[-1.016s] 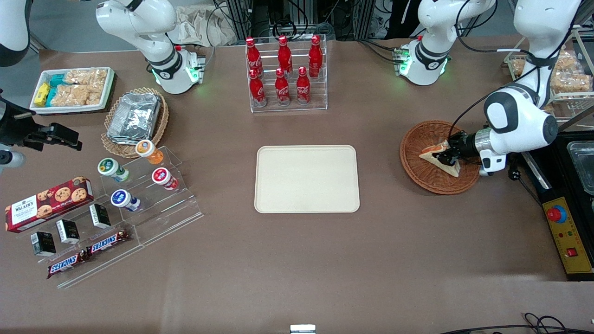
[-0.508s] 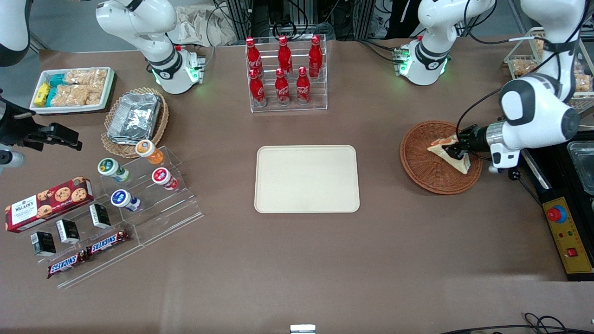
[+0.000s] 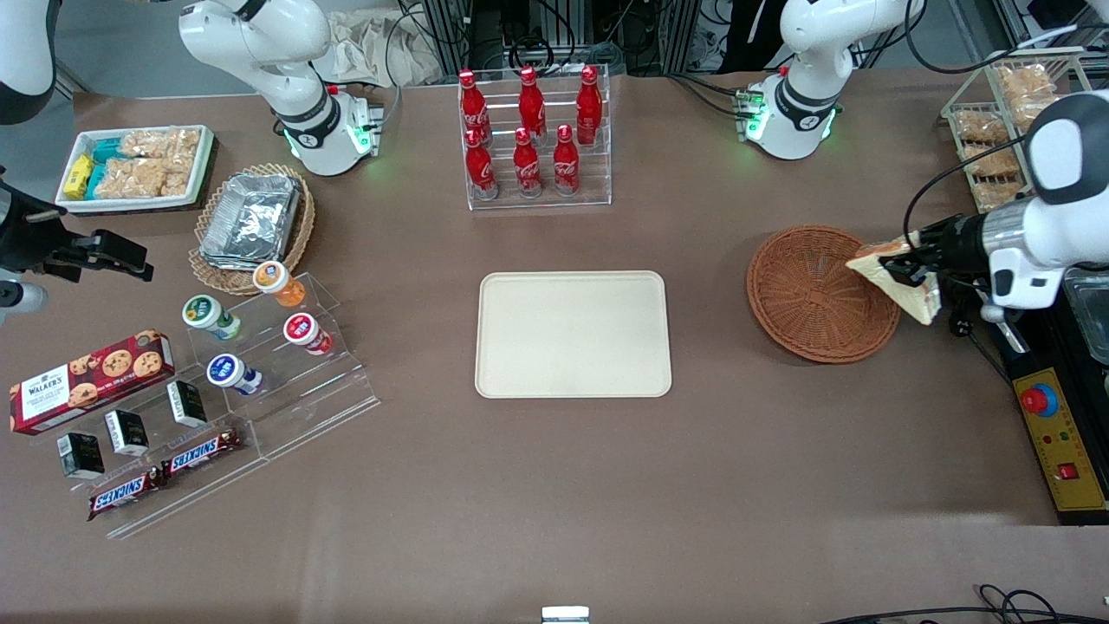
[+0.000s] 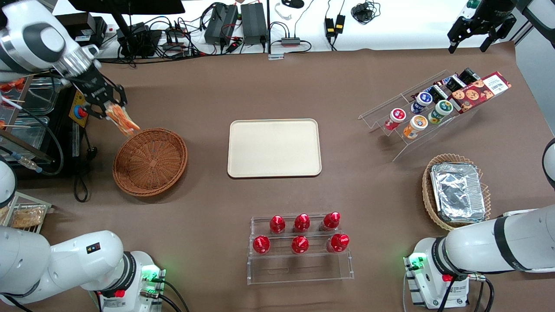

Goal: Place sandwich from basket to tray
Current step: 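Lift the sandwich with the left gripper and carry it toward the tray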

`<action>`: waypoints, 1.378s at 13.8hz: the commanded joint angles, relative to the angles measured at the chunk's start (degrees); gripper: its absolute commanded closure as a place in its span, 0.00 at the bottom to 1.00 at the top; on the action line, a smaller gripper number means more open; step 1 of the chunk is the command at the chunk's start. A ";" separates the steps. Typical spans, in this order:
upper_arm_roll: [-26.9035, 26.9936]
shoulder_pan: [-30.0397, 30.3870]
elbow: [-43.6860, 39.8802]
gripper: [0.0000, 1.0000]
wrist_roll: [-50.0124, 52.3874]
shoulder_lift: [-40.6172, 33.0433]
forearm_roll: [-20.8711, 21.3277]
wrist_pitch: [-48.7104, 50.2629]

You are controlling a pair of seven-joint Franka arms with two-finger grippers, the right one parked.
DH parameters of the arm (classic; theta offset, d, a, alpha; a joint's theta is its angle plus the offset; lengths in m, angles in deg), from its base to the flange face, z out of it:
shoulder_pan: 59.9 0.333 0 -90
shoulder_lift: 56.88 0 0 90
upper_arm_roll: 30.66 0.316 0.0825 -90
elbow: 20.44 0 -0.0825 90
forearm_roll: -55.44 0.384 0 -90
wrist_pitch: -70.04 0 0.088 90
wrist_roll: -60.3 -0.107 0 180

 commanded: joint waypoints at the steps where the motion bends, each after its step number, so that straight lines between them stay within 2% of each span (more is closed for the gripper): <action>1: -0.34 -0.08 -6.96 0.72 0.38 0.73 1.47 4.54; 4: -0.78 -1.91 -10.31 0.72 -0.66 1.08 1.39 5.16; 8: -0.69 -11.13 -10.49 0.71 -1.55 2.65 1.39 4.46; 15: -0.78 -24.14 -14.53 0.71 -1.73 10.91 2.70 3.15; 19: -0.69 -30.82 -14.54 0.70 -1.55 17.06 2.97 -4.40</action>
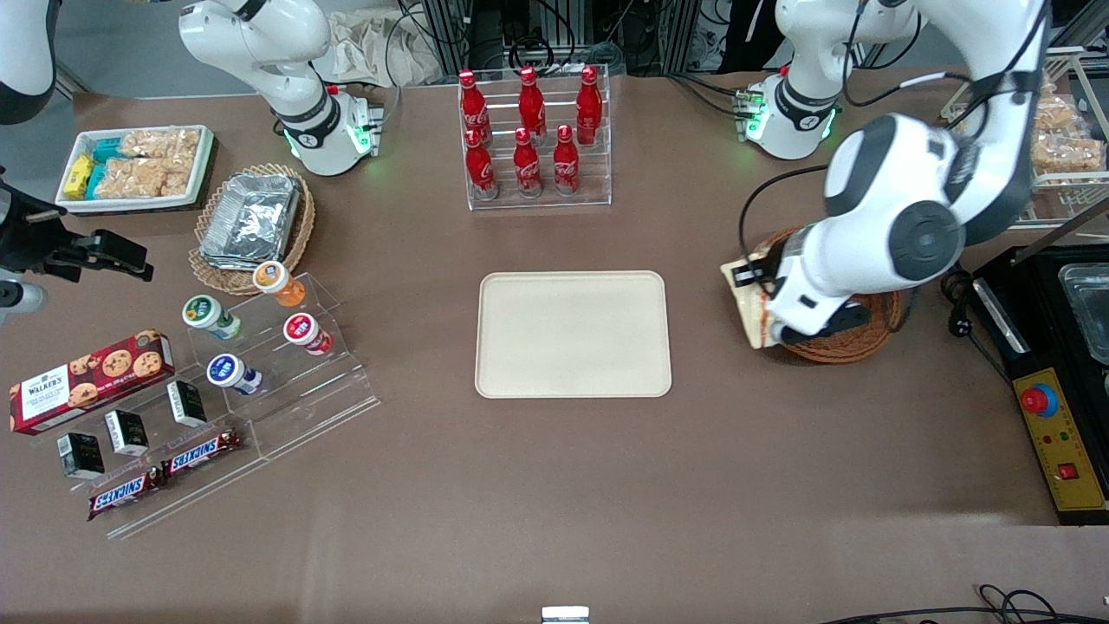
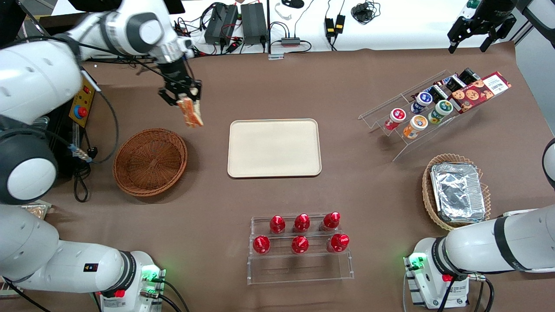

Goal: Place sandwich from basket to tray
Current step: 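Lift the sandwich with the left gripper and carry it toward the tray, then lower the held sandwich onto the cream tray with the left gripper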

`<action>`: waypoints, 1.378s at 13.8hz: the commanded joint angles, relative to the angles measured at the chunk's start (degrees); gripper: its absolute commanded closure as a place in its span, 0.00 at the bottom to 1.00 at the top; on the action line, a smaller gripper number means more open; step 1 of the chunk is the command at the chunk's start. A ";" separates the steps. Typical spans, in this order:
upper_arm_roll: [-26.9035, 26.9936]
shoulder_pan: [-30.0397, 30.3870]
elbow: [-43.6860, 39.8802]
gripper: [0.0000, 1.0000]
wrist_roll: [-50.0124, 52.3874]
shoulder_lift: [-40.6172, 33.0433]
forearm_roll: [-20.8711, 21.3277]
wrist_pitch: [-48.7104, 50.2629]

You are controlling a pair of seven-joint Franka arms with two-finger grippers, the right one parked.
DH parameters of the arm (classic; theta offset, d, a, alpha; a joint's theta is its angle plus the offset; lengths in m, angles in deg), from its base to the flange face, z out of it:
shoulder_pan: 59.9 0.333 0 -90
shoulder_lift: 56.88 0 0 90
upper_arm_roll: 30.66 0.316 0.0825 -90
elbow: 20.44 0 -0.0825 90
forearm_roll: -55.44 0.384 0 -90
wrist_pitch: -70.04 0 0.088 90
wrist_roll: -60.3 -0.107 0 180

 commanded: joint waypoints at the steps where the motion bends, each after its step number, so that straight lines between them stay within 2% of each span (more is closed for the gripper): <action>1: 0.61 -4.35 -2.44 0.70 -0.21 5.50 1.25 -2.84; 9: 0.61 -10.07 -2.62 0.71 0.05 16.58 4.76 -9.88; 12: 0.69 -11.65 -3.67 0.71 0.57 20.18 4.85 -13.91; 16: 0.70 -12.18 -4.55 0.71 0.93 22.91 8.01 -14.54; 19: 0.70 -12.18 -4.99 0.71 0.93 24.15 8.10 -14.89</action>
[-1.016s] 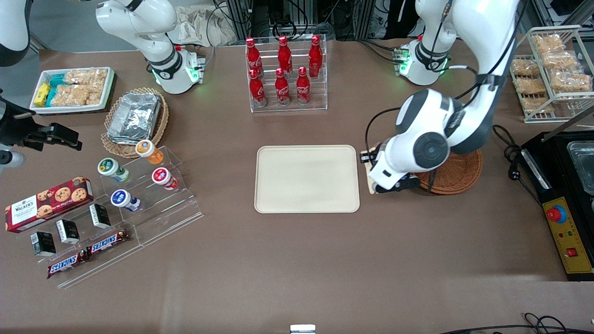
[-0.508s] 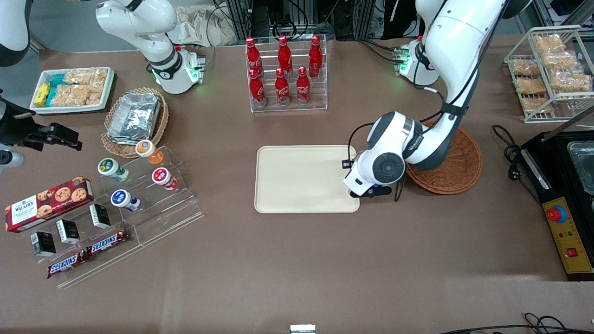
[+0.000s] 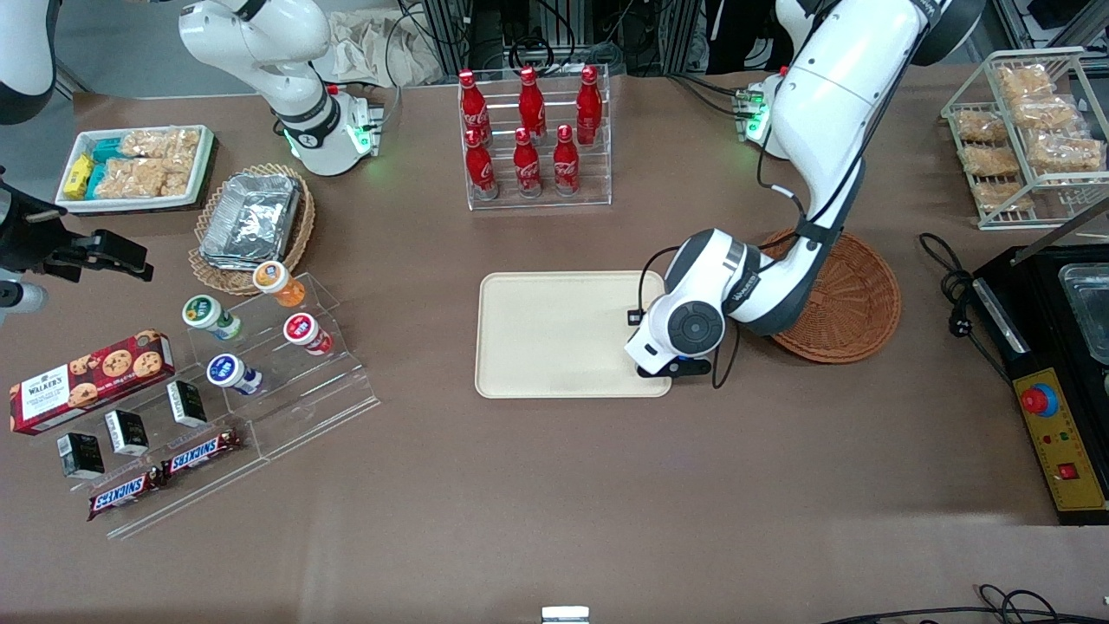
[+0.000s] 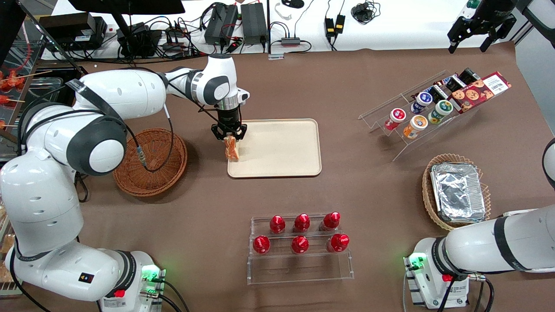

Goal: Place sandwich from basket to tray
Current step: 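Lower the held sandwich onto the cream tray with the left gripper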

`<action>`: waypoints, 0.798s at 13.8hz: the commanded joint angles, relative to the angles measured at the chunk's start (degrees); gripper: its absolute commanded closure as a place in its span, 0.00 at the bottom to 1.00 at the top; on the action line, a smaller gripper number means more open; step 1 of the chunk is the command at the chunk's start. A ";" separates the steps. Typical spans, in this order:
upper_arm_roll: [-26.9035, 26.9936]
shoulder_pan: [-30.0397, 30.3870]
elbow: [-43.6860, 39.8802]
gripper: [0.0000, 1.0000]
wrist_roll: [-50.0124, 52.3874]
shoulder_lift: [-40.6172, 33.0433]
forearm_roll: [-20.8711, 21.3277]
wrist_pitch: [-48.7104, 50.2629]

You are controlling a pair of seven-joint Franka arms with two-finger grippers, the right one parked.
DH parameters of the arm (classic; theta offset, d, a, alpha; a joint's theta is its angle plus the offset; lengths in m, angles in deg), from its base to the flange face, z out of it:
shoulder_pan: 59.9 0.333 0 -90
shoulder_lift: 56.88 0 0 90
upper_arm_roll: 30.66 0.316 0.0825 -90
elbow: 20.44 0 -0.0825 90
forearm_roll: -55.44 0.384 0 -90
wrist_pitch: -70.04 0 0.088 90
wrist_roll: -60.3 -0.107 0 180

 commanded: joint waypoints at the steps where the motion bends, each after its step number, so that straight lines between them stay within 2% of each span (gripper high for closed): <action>1: 0.50 -0.87 -2.06 0.71 0.83 1.44 1.12 -0.92; 9: 0.77 -2.63 -2.06 0.66 0.91 2.49 1.21 -1.55; 10: 0.77 -2.63 -2.06 0.54 0.83 2.49 1.30 -1.55; 11: 0.86 -2.54 -2.06 0.21 0.83 2.49 1.30 -1.55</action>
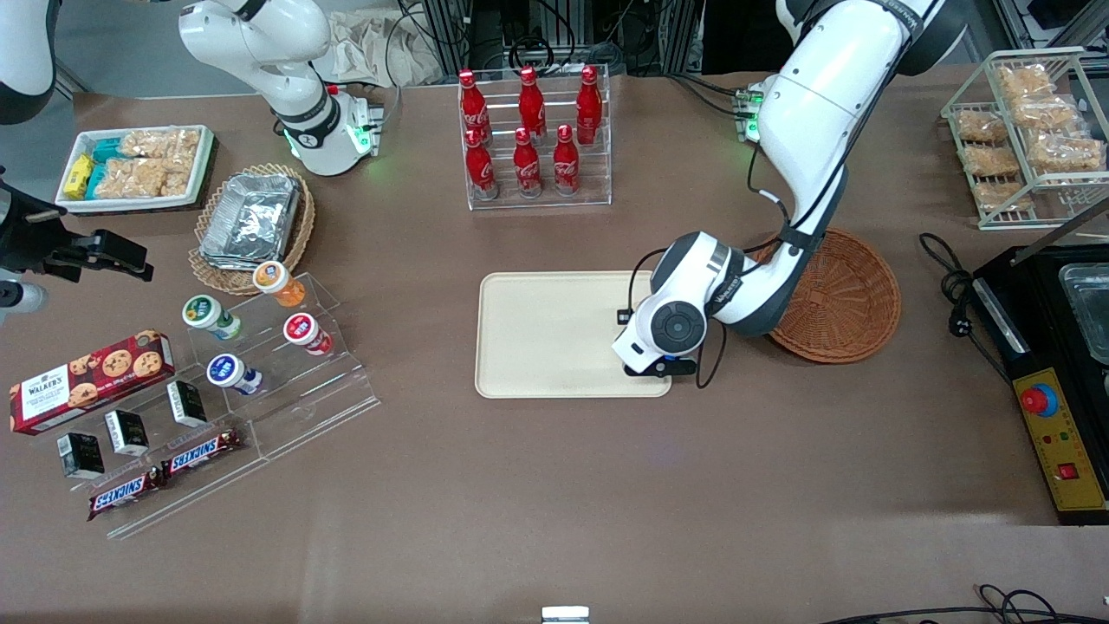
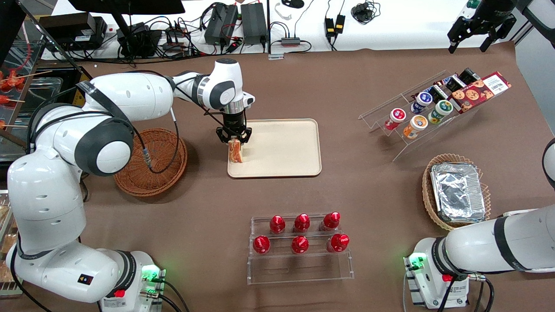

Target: Place sandwich from basket to tray

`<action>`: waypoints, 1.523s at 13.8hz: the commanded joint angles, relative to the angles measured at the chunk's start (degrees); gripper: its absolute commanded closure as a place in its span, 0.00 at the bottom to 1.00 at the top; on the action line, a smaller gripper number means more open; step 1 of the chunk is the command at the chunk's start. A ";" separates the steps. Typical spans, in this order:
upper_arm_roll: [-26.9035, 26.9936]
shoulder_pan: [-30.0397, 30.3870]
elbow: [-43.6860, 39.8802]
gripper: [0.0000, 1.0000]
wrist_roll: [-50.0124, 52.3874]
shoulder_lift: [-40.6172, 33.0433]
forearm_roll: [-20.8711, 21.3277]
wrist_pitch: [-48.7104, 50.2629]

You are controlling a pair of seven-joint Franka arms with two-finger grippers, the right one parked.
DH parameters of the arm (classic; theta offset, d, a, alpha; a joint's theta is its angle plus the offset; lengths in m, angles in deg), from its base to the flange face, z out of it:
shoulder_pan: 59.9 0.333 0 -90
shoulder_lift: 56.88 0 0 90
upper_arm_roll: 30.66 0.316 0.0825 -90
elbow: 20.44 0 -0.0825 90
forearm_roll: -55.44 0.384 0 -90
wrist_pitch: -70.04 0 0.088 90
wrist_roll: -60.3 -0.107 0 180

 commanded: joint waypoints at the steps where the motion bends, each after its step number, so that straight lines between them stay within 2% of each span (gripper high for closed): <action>1: 0.62 -0.67 -1.43 0.00 0.70 0.92 1.10 0.08; 6: 0.71 -0.41 -1.52 0.00 5.34 -2.23 3.56 2.01; 13: 0.80 2.84 -10.31 0.00 5.01 -8.82 3.57 19.75; 18: 0.89 11.26 -9.70 0.00 -9.03 -17.87 3.65 28.63; 21: 0.97 17.59 -9.70 0.00 -17.74 -21.22 4.00 30.76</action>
